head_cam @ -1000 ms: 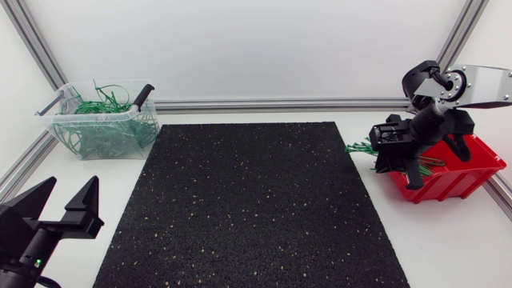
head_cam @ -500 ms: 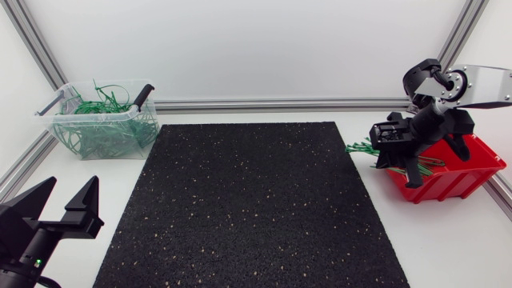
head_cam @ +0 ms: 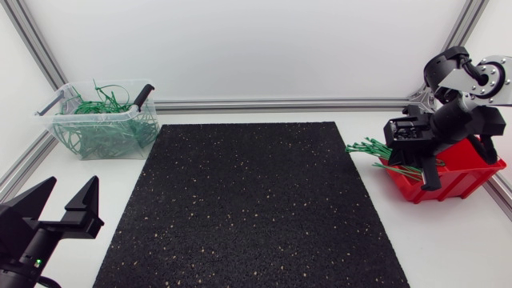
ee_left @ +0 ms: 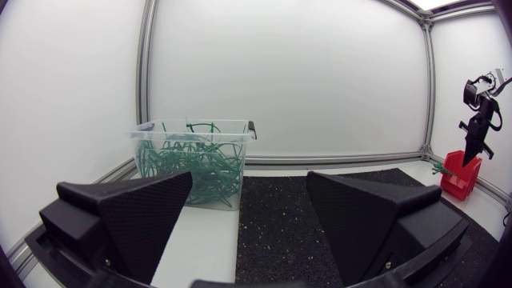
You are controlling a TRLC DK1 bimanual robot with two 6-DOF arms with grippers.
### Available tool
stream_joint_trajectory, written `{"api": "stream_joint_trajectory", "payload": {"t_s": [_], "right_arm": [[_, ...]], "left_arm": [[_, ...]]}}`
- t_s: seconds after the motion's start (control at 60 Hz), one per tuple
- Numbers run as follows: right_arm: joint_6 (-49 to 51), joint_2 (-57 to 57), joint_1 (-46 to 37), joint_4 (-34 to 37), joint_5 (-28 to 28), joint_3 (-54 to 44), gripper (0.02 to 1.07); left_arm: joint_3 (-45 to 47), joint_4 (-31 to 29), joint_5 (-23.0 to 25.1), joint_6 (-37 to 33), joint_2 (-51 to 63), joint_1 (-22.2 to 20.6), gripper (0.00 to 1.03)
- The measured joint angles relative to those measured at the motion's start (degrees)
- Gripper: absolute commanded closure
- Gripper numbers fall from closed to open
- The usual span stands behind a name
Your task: Take a green cable tie from the red box, thread the tail through the head to close it, then place it in the transparent bin on the left.
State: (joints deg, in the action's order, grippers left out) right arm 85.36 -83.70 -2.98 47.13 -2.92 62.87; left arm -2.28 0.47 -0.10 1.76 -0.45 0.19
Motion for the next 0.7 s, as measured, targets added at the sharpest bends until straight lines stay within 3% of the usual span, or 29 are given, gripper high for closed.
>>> {"api": "stream_joint_trajectory", "payload": {"t_s": [0.083,0.167,0.7], "right_arm": [[0.0,0.0,-0.8,-0.8,0.0,0.0,0.62],[0.0,-0.2,-1.3,-0.9,0.0,0.0,0.53],[-0.4,-5.6,-1.2,-2.4,0.0,3.7,0.5]], "left_arm": [[0.0,0.0,0.0,0.0,0.0,0.0,0.04],[0.0,0.0,0.0,0.0,0.0,0.0,0.04],[0.0,0.0,0.0,0.0,0.0,0.0,0.04]]}}
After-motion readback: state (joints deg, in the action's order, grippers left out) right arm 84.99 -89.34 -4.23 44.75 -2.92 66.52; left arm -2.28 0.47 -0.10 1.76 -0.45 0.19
